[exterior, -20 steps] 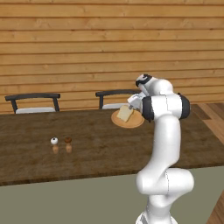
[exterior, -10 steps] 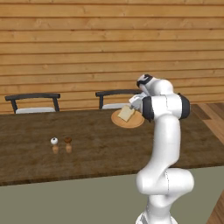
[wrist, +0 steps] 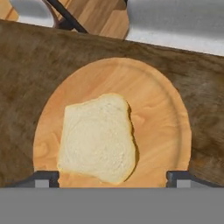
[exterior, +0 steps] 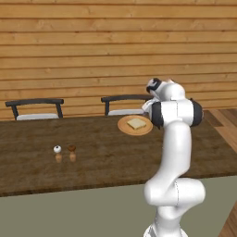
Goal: Start the toaster. Once the lever pops up, take the bread to the plate on the dining counter.
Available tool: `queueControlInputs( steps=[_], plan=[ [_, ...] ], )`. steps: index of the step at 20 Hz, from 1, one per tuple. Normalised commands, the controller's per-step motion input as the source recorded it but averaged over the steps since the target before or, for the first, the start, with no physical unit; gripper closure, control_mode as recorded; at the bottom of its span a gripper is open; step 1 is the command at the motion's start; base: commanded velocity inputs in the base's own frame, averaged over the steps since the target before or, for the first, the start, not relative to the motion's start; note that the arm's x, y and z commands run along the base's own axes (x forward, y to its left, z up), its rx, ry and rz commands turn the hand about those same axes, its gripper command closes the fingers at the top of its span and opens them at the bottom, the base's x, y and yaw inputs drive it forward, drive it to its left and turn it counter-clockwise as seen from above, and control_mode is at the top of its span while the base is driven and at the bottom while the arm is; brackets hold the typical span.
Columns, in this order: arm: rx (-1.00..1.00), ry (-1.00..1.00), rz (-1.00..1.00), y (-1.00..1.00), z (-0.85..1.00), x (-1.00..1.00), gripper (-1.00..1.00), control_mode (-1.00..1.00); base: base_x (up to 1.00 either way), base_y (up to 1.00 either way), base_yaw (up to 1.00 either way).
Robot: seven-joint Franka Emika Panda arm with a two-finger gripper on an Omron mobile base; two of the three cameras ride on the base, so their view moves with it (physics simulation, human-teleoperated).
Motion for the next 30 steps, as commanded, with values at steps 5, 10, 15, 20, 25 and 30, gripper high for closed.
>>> queueControlInputs(
  steps=[5,10,15,20,25,30],
  plan=[
    [-0.21,-0.07,0.0,-0.01,0.35,-0.34,-1.0,-1.0,0.0,0.0,0.0],
    [-0.1,-0.01,-0.04,0.27,0.55,-0.97,-1.0,-1.0,0.0,0.0,0.0],
    [-0.04,-0.06,-0.01,0.13,0.43,-1.0,-1.0,-1.0,0.0,0.0,0.0],
    [-0.11,-0.21,0.0,0.38,0.16,-1.0,-1.0,-1.0,0.0,0.0,0.0],
    [-0.09,-0.21,0.0,0.33,0.14,-1.0,-1.0,-1.0,0.0,0.0,0.0],
    [-0.08,-0.16,-0.09,0.3,0.05,-1.0,-1.0,-1.0,0.0,0.0,0.0]
  ],
)
